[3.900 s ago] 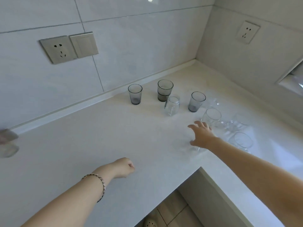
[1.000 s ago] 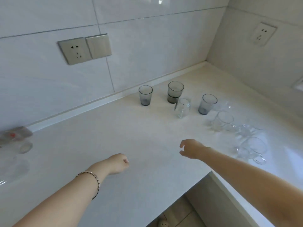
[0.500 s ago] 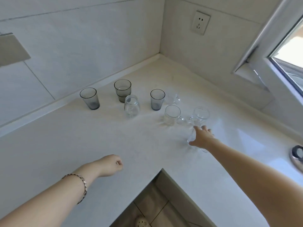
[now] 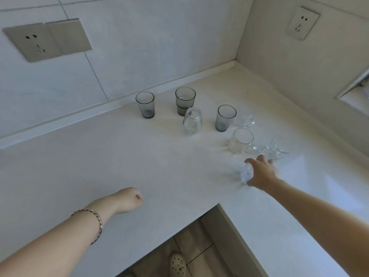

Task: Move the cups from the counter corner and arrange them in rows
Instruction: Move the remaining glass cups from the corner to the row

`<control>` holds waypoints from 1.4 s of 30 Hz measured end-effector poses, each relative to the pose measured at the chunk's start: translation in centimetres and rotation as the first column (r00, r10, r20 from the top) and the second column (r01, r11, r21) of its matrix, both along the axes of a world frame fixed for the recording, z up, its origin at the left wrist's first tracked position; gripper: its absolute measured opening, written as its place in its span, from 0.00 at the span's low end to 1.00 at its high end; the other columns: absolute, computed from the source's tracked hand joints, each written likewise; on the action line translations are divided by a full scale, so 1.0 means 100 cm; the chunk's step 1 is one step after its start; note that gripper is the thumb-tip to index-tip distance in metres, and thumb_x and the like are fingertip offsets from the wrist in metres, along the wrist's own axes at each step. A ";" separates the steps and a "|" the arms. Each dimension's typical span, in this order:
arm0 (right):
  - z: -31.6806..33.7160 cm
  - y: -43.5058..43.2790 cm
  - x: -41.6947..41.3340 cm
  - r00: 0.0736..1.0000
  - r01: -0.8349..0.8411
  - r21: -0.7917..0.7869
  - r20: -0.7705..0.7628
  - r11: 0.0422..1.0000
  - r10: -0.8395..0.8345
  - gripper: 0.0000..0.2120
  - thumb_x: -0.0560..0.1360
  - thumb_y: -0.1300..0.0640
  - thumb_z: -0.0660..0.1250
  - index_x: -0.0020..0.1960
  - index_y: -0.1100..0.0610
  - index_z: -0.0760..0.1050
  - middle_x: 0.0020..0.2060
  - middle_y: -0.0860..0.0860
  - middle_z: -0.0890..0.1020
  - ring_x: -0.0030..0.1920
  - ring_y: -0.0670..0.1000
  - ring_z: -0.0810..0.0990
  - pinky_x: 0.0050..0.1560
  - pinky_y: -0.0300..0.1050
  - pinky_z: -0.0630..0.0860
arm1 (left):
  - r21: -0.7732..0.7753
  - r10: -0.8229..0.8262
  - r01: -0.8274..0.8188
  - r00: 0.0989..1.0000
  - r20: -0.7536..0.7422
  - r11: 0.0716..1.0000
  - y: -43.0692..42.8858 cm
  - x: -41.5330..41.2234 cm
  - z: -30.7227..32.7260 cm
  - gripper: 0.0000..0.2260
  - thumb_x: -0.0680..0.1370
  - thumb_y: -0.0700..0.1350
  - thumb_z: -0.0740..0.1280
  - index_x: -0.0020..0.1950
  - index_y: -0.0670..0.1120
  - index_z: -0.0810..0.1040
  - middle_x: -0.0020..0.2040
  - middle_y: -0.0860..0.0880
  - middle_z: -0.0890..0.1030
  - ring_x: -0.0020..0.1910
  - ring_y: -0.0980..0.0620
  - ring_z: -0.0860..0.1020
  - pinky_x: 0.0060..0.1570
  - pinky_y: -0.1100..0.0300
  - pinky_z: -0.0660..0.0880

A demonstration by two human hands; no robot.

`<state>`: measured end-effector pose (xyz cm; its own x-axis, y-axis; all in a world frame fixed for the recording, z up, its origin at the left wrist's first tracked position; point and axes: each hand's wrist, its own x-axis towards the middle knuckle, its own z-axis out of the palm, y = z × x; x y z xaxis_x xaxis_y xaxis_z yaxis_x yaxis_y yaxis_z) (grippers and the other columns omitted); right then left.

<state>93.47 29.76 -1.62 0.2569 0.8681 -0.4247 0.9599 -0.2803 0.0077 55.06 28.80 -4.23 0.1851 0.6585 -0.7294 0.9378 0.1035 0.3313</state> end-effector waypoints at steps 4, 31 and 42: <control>0.004 0.005 -0.076 0.969 -0.242 -0.011 -0.048 0.970 0.242 0.34 0.67 0.49 0.73 0.70 0.43 0.63 0.65 0.51 0.66 0.63 0.57 0.67 0.59 0.48 0.74 | -0.002 0.097 -0.097 0.995 0.016 0.995 -0.027 -0.041 0.002 0.04 0.78 0.41 0.58 0.44 0.47 0.70 0.42 0.47 0.73 0.41 0.51 0.70 0.38 0.63 0.66; 0.012 -0.172 -0.766 0.442 -0.883 0.048 -0.250 0.467 0.861 0.39 0.65 0.50 0.75 0.71 0.54 0.61 0.65 0.54 0.66 0.66 0.55 0.68 0.60 0.47 0.73 | -0.035 0.727 -0.728 0.685 -0.042 0.684 -0.343 -0.568 0.014 0.15 0.78 0.43 0.56 0.32 0.52 0.58 0.31 0.51 0.60 0.27 0.54 0.58 0.28 0.63 0.56; -0.013 -0.224 -0.965 0.395 -0.904 0.021 -0.345 0.427 0.852 0.39 0.67 0.48 0.73 0.72 0.52 0.57 0.63 0.55 0.69 0.61 0.59 0.75 0.57 0.49 0.75 | -0.031 0.800 -0.801 0.598 -0.042 0.597 -0.375 -0.667 -0.013 0.15 0.76 0.43 0.57 0.31 0.53 0.58 0.33 0.52 0.61 0.30 0.55 0.58 0.30 0.63 0.55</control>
